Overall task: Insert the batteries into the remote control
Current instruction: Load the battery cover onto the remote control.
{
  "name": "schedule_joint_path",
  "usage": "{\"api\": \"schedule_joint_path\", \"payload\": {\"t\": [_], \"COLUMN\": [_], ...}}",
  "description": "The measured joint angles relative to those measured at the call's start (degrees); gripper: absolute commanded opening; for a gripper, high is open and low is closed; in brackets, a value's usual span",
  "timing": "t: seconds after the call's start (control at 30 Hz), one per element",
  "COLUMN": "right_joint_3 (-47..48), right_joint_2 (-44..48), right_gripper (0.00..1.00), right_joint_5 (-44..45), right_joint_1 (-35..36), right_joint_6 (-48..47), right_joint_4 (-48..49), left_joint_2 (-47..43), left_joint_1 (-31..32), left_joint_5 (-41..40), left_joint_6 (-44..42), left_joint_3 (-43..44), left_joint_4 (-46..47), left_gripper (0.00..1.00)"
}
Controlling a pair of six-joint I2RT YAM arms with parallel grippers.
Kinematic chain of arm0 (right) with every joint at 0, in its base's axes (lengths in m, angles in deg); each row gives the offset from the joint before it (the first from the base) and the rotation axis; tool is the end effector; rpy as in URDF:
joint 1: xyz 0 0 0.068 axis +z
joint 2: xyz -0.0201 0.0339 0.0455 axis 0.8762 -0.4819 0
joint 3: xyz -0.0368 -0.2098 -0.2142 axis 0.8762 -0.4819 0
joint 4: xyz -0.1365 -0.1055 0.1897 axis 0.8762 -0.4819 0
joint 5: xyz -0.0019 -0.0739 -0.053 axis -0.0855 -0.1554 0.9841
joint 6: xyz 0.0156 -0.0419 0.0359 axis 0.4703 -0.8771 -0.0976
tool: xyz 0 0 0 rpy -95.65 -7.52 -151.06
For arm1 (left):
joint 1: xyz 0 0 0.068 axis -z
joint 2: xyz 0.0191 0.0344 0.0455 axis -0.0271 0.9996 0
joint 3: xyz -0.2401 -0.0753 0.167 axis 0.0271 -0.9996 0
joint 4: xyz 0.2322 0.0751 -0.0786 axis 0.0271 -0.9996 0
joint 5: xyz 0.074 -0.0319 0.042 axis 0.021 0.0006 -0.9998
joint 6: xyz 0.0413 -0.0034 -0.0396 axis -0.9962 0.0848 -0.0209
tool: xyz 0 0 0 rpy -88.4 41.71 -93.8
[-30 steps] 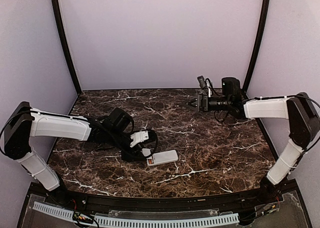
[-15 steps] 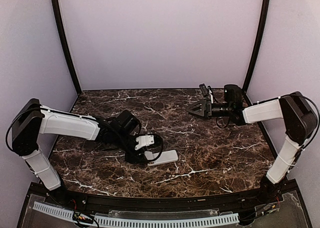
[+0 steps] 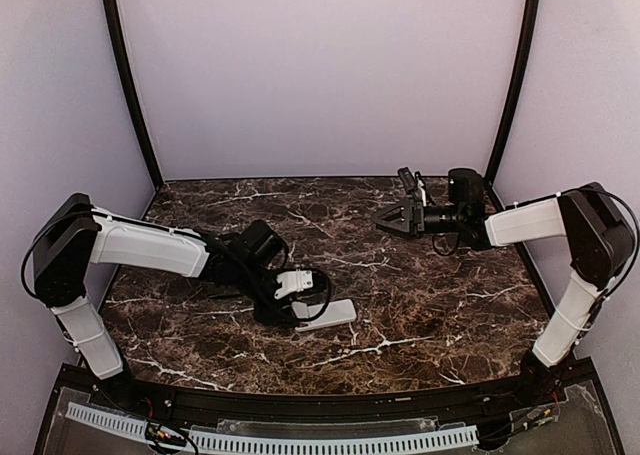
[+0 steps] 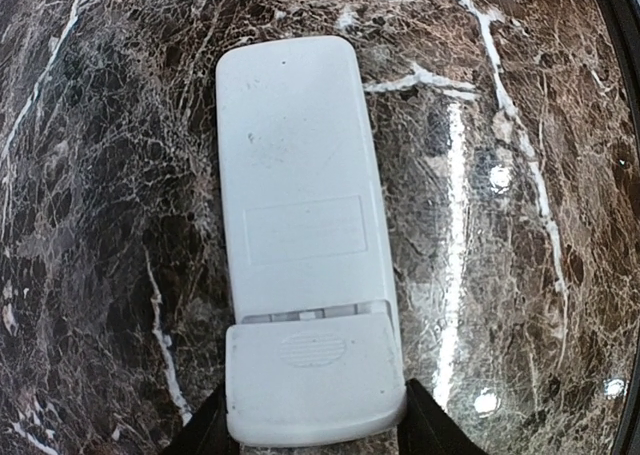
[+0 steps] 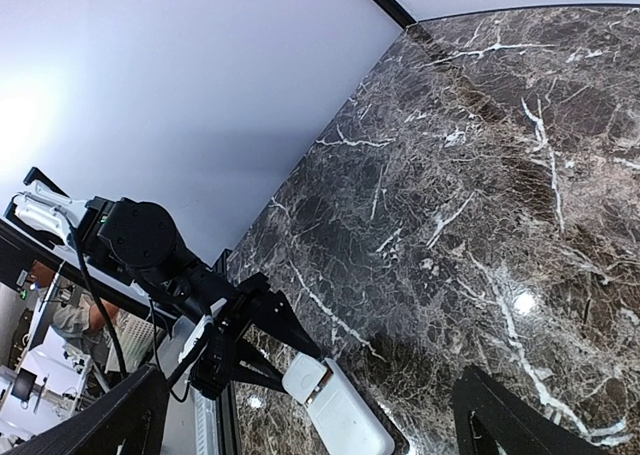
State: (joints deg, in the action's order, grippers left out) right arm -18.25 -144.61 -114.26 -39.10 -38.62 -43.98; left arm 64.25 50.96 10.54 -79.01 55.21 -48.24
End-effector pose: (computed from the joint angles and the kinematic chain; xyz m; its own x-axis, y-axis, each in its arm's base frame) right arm 0.3199 0.1667 0.2428 -0.7657 0.0224 -0.6428 -0.6237 0.2181 0.7506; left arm 0.2169 -0.2713 0.1960 -0.0411 0.7963 -0.6036 0.9912 0.1087 0.0758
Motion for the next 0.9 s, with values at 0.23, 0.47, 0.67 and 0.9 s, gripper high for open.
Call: {"api": "schedule_joint_path", "payload": {"t": [0.23,0.47,0.67,0.9], "right_joint_3": [0.2,0.22,0.2,0.2], "right_joint_2": [-0.72,-0.9,-0.94,-0.96], "right_gripper": [0.99,0.99,0.99,0.99], "right_joint_5": [-0.52,-0.83,-0.94,-1.29], "right_joint_1": [0.0,0.0,0.0,0.0], "right_joint_6": [0.2,0.48,0.7,0.85], "right_joint_4": [0.2,0.48,0.83,0.9], "left_joint_2": [0.52,1.22,1.92,2.4], "left_joint_1": [0.0,0.0,0.0,0.0], "left_joint_5": [0.04,0.09,0.13,0.22], "left_joint_6": [-0.26,-0.26,-0.26,-0.26], "left_joint_3": [0.07,0.57,1.6,1.99], "left_joint_4": [-0.76,-1.38,-1.75,-2.38], "left_gripper": [0.38,0.38,0.39,0.4]}}
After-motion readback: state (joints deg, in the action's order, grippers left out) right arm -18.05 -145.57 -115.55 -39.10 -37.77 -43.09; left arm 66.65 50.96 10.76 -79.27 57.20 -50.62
